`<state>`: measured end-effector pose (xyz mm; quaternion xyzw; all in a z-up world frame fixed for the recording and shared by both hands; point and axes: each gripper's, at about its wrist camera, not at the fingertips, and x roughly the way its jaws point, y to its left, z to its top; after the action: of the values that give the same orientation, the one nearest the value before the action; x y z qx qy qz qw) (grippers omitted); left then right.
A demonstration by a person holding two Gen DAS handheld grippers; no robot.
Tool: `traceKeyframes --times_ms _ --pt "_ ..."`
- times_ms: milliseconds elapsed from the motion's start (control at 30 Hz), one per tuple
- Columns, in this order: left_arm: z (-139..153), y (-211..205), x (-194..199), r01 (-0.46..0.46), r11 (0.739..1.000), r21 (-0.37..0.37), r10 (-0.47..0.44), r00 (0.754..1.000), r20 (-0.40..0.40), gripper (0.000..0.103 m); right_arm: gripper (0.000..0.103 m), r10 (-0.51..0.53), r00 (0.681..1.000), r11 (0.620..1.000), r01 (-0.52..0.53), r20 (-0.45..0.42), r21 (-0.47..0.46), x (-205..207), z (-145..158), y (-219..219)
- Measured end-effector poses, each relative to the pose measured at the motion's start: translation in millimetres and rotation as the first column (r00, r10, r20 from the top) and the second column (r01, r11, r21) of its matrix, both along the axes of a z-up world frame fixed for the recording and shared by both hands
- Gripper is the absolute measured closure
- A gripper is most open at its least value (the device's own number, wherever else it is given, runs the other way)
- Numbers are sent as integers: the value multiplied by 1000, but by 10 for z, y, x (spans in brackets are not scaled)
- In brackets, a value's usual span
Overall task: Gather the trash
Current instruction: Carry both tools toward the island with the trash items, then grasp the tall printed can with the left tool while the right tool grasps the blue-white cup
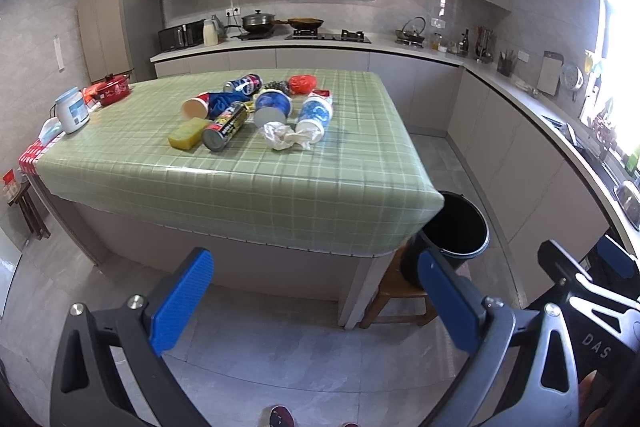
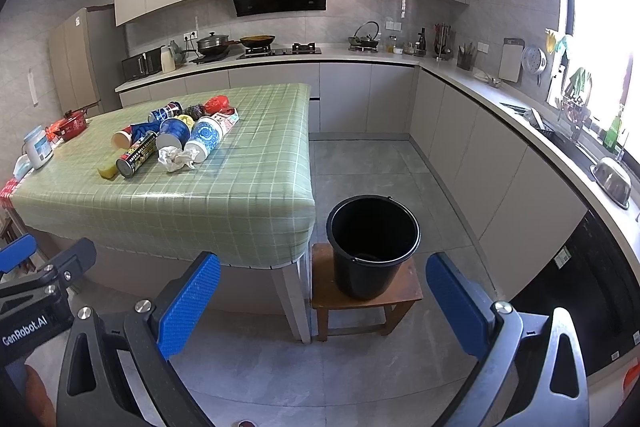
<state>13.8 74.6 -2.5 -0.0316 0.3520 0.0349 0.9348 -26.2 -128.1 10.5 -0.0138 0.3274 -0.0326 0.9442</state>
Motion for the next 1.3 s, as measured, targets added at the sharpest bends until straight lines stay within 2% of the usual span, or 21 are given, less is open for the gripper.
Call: traceKeyframes --times_ms 333,800,1000,1300 --pt "-93 516 323 -30 999 16 30 999 -19 0 0 -14 1000 999 14 -8 29 308 -50 371" --pt "-235 1249 907 -28 999 29 29 999 -45 0 0 6 1000 998 -5 -19 58 946 -172 1112" --pt "-350 1409 1289 -44 999 27 46 997 -67 0 0 40 999 997 -38 -35 62 1407 -266 1307" --pt "-480 1546 2036 -45 998 46 50 994 -99 0 0 91 994 993 -85 -64 86 2343 -433 1417"
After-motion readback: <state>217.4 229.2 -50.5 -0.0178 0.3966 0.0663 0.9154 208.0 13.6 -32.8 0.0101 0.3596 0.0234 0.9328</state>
